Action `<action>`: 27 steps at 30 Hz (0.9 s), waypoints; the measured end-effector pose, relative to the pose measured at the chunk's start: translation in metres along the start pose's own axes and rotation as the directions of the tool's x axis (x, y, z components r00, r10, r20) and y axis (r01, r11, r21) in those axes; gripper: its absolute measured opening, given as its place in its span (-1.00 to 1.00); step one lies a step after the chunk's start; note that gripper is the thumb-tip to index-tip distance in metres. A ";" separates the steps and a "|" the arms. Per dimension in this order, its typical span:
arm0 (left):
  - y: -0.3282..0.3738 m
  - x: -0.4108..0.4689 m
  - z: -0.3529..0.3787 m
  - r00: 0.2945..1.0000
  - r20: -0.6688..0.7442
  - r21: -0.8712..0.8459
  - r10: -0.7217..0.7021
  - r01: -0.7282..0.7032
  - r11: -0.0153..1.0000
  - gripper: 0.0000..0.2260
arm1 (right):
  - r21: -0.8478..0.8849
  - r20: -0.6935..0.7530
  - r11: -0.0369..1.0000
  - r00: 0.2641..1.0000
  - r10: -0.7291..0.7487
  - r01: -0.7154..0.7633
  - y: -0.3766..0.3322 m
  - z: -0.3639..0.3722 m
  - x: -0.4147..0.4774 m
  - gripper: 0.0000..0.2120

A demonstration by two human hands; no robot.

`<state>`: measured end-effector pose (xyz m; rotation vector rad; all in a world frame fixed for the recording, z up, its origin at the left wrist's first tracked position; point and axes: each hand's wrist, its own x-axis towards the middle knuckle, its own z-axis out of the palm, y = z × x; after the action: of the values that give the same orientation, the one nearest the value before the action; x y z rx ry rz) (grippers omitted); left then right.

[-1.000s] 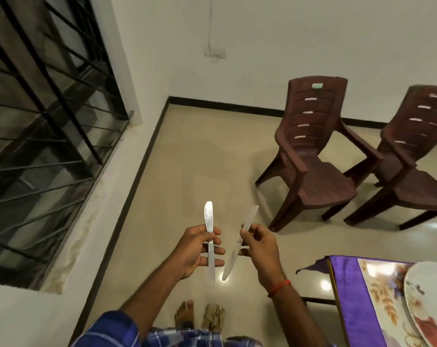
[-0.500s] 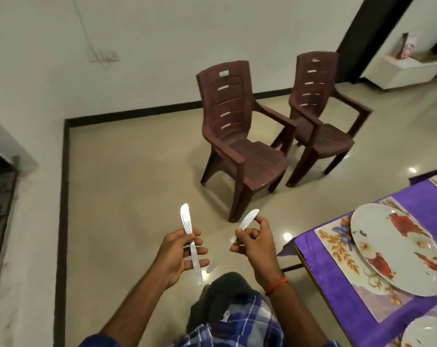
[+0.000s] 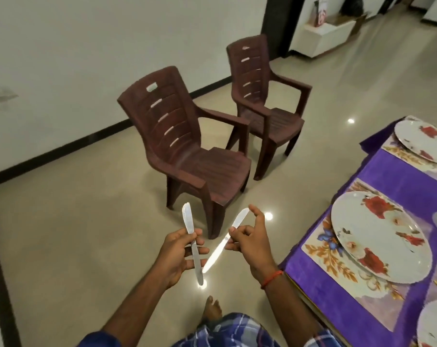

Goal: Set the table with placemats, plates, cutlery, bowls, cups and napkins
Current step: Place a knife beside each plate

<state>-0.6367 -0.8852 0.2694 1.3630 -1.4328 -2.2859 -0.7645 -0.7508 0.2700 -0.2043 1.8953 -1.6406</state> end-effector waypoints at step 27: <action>0.133 0.187 0.141 0.830 0.515 0.333 -0.214 0.036 0.942 -0.86 | 0.301 -0.639 0.952 0.752 0.163 0.050 -0.025 -0.047 0.101 -0.33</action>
<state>-0.8952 -0.9607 0.2758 0.9077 -1.9939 -2.7822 -0.8769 -0.7660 0.2601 0.6489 2.0498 -2.1122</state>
